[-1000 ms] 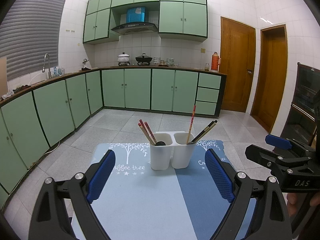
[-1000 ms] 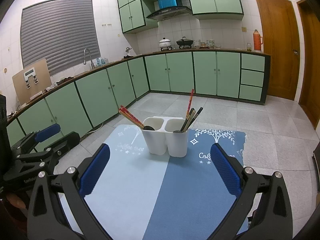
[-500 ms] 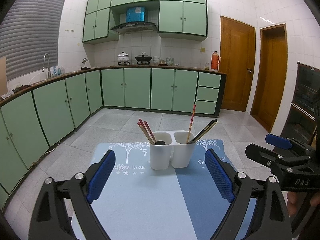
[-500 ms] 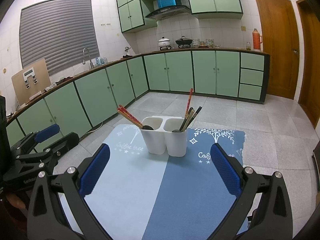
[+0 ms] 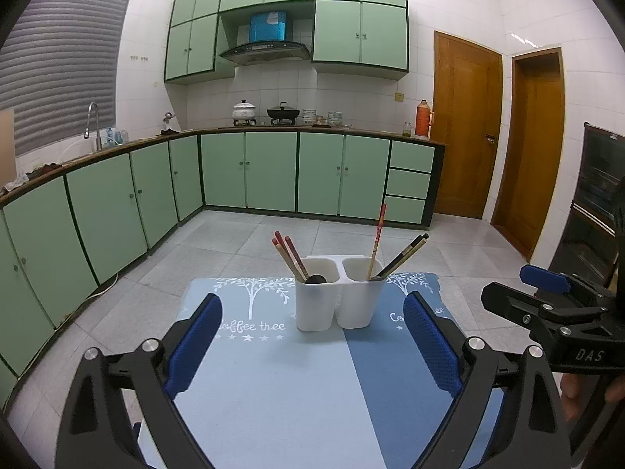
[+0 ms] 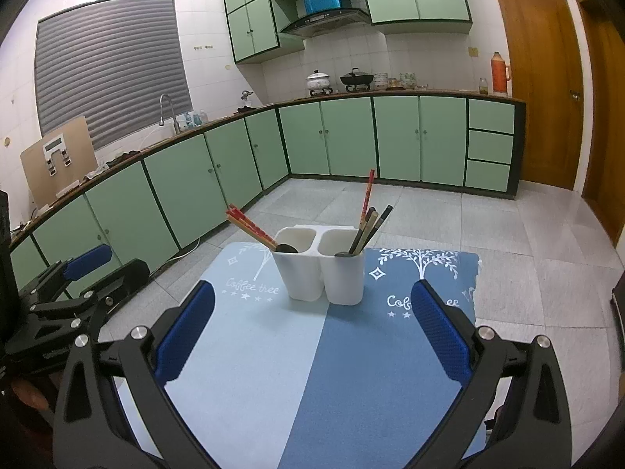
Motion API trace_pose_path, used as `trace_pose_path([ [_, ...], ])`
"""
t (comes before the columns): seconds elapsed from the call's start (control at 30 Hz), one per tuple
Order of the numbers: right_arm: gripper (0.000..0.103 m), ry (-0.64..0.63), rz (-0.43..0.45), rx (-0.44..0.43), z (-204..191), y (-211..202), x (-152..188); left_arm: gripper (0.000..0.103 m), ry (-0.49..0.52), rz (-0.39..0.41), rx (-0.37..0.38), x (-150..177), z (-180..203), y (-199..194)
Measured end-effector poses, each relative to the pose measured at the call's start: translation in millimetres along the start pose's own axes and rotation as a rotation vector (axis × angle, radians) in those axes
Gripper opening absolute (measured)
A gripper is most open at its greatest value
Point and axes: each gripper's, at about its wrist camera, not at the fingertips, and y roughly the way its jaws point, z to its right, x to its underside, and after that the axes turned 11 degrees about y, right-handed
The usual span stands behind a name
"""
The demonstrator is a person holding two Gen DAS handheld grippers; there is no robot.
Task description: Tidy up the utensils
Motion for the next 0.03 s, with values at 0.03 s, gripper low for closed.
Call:
trace_pose_path([
  [0.03,0.098,0.001,-0.001,0.000,0.4,0.0,-0.3,0.092,0.000,-0.001,0.000,0.7,0.1,-0.2],
])
